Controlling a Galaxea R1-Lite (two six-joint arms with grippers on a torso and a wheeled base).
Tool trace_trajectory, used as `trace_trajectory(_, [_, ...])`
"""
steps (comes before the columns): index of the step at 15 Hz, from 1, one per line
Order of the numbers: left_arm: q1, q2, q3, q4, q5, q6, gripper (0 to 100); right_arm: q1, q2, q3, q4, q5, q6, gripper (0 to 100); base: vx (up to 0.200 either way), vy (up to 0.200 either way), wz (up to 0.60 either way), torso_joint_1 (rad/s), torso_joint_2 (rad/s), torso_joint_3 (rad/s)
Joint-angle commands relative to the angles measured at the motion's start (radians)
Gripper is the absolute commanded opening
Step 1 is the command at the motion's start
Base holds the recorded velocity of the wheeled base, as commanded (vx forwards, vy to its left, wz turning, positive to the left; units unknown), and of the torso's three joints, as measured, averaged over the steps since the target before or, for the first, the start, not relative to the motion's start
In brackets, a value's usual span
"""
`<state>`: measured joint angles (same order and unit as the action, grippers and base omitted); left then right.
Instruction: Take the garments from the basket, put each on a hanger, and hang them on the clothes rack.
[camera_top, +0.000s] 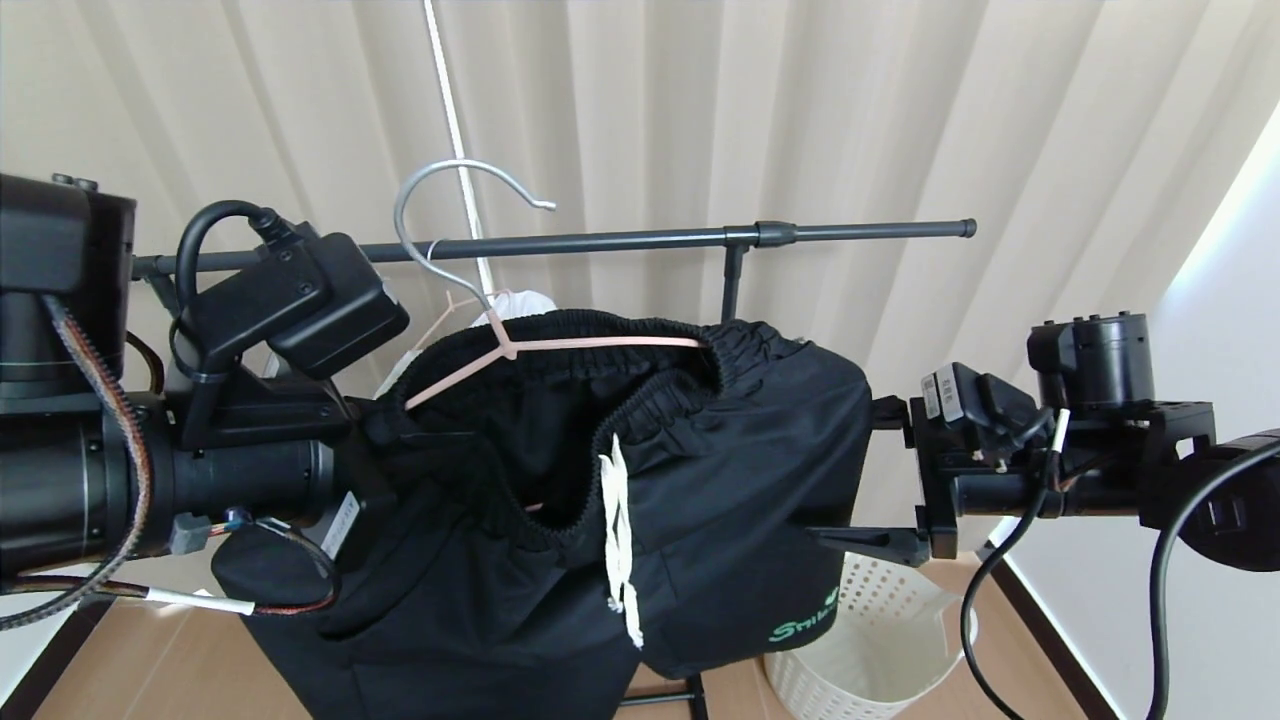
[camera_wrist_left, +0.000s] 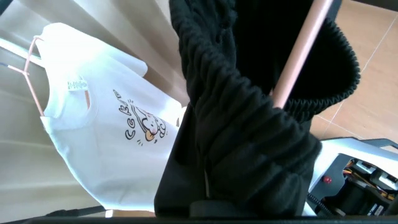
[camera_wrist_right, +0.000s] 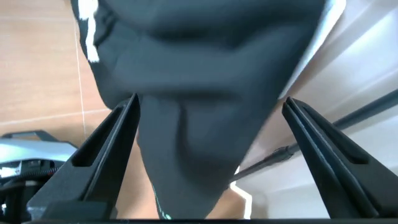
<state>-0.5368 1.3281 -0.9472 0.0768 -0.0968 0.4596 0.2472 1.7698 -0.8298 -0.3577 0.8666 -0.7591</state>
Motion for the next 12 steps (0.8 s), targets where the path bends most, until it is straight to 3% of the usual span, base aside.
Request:
trace_trajectory(1, [0.003,-0.017,-0.001,0.0,-0.001,-0.009,0,0.001,0.083,-0.012,0.0,0.0,-0.035,100,0.0,0.0,0.0,0.0,0.0,0.0])
trace_trajectory(6, [0.003,-0.044,0.022,0.0,-0.001,-0.024,0,0.001,0.126,-0.031,-0.006,-0.024,-0.045,100,0.0,0.0,0.0,0.0,0.0,0.0])
trace_trajectory(7, [0.003,-0.052,0.022,0.0,-0.001,-0.025,0,0.001,0.128,-0.031,-0.006,-0.04,-0.045,0,0.0,0.0,0.0,0.0,0.0,0.0])
trace_trajectory(12, [0.003,-0.084,0.031,0.0,0.0,-0.042,0,0.001,0.134,-0.04,-0.007,-0.06,-0.045,0,0.0,0.0,0.0,0.0,0.0,0.0])
